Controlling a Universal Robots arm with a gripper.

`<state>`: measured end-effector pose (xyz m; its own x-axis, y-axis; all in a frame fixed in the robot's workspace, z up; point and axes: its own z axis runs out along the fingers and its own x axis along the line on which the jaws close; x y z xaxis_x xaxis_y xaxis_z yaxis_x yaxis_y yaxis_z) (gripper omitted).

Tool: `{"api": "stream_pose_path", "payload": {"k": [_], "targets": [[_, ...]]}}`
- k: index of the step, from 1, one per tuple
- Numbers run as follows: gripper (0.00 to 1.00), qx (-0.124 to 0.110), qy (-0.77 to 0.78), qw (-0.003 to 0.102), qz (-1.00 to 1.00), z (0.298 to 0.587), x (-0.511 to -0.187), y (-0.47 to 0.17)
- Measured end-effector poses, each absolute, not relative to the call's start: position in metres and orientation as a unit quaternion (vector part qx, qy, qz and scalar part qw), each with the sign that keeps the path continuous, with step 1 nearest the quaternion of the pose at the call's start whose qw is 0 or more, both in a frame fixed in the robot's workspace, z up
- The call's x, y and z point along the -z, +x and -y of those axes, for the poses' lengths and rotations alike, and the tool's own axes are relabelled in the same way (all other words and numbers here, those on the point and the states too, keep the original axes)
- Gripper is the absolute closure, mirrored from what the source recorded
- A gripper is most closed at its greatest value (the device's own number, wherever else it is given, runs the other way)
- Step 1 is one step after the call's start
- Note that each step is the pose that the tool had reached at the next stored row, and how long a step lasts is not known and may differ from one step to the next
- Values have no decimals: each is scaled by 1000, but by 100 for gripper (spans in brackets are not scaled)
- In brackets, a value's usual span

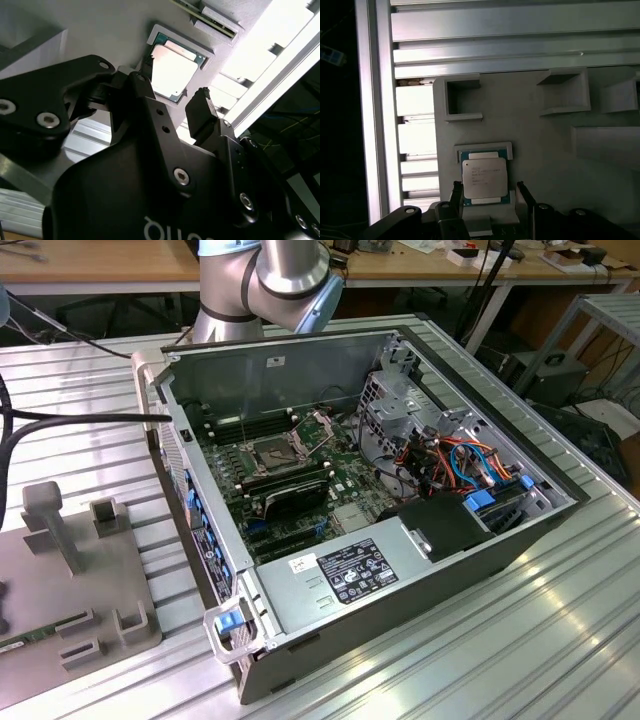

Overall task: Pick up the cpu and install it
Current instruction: 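Pick up the cpu and move it towards the insertion slot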

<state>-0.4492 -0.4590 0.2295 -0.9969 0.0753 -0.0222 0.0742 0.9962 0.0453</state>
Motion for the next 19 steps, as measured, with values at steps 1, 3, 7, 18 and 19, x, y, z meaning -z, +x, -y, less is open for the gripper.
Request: {"api": "stream_pose_path", "payload": {"k": [1,3,7,18,19], "targets": [[46,-22,37,12,-999,459,-229,-449],[46,-22,37,12,-999,459,-227,-449],[46,-22,37,12,-999,459,-227,-449],[46,-22,37,12,-999,459,-223,-449],[46,-22,37,12,-999,459,-223,-449]]}}
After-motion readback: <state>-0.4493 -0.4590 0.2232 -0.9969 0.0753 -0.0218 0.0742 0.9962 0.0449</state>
